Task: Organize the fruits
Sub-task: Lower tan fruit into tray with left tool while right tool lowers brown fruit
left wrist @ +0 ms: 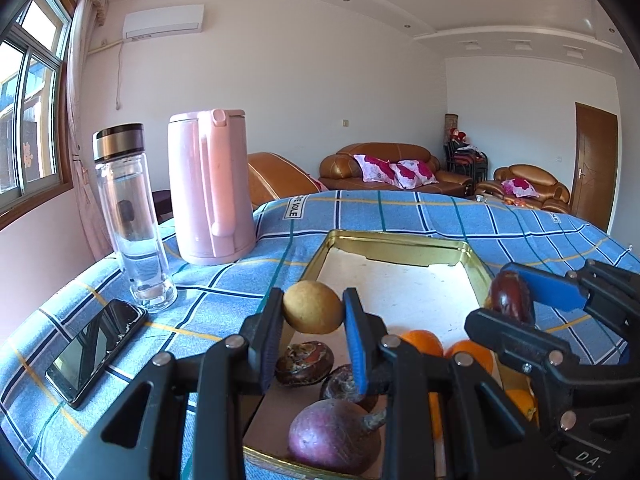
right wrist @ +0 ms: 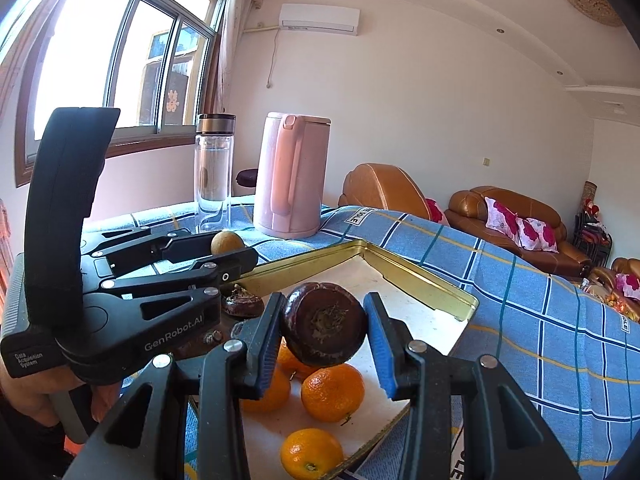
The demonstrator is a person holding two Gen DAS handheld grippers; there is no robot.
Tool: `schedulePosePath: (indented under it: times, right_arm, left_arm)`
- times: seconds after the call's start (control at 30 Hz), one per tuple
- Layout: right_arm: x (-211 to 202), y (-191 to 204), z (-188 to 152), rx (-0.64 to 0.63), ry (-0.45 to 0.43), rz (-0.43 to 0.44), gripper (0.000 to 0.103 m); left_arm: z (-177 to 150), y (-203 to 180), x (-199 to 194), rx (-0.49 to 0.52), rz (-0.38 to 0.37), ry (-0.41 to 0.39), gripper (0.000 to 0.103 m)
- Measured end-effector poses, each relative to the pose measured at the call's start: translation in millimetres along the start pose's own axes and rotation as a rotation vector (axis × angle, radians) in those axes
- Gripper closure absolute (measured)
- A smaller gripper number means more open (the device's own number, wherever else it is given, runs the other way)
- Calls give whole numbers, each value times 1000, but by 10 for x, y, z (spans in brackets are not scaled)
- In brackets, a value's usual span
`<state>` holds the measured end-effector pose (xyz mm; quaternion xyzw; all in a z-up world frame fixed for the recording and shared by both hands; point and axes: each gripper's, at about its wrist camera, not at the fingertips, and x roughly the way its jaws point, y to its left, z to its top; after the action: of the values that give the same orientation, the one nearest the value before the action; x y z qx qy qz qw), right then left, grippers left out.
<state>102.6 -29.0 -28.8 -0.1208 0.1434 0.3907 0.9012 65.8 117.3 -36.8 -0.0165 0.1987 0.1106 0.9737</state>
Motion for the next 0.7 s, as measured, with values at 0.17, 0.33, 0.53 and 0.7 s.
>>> schedulePosePath:
  times: [0.17,0.33,0.53,0.7]
  right_arm:
    - [55,71,10,-10,13,14,61]
    - [143,114,-6,-13,50,23,61]
    - [245,127,-23,-3,92,47,61]
    - [340,149,-56,-4,148,76,60]
  left_arm:
    - [-14,66,23,0,13,20,72]
    - [-29,94,72,10,16,61,72]
    - [-56,111,131,28,13,110,72]
    - [-157,55,210,80,22,171,70]
